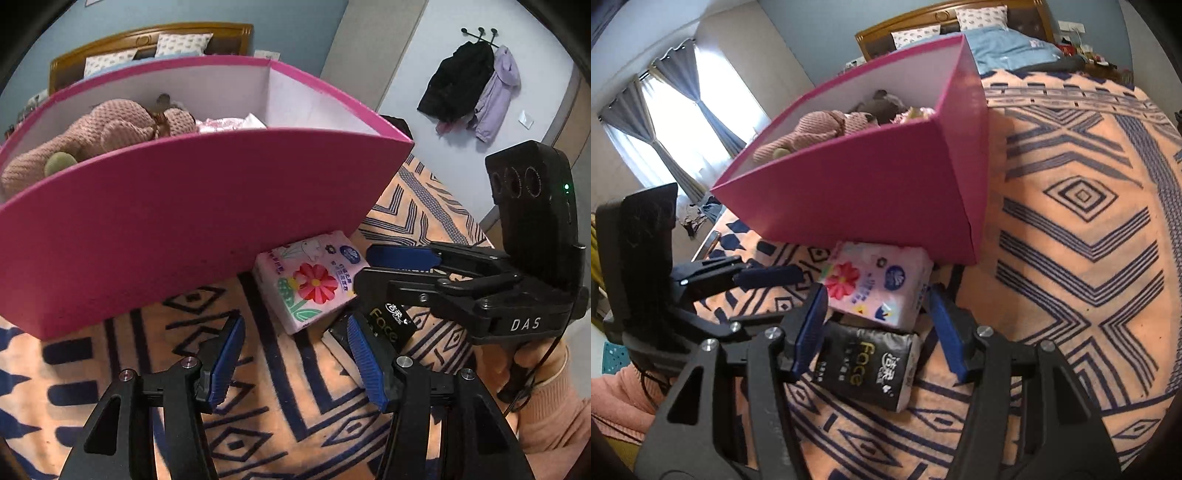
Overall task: Organize objects
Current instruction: 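Move the right gripper back toward the pink floral tissue pack, then close the right gripper on the pink floral tissue pack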
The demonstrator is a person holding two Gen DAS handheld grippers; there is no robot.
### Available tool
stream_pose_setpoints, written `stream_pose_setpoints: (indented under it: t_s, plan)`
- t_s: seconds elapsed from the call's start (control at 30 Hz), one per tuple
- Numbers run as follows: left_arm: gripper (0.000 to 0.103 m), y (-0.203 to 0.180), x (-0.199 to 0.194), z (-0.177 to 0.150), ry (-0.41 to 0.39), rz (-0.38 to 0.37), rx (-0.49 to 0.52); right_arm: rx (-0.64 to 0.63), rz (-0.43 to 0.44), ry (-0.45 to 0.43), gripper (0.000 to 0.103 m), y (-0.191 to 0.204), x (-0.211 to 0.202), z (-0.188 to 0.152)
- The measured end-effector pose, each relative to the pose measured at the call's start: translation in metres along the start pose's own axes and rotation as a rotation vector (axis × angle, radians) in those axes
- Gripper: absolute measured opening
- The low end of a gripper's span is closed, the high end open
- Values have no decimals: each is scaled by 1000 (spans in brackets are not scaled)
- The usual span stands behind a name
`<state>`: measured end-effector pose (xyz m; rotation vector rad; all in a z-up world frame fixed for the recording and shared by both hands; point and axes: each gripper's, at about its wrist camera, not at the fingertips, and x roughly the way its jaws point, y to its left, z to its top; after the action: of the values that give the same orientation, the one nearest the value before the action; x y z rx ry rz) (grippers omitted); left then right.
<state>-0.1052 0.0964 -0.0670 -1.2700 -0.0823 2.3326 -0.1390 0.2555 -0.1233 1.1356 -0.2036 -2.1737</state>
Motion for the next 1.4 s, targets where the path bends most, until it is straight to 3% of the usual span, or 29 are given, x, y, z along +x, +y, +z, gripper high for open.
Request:
stream_pose_setpoints:
  t_s: [0.23, 0.33, 0.43, 1.4]
  plan:
    - [48, 2, 17, 5, 37, -20, -46, 28, 15, -2, 58, -4, 9, 3]
    - [43, 4, 18, 6, 34, -47, -61, 39, 15, -6, 49, -4, 11, 5]
    - [37, 2, 18, 7, 32, -59, -62, 49, 20, 2, 48, -7, 15, 6]
    - [37, -36, -28, -2, -75, -55, 50, 19, 31, -77, 47, 16, -22, -8]
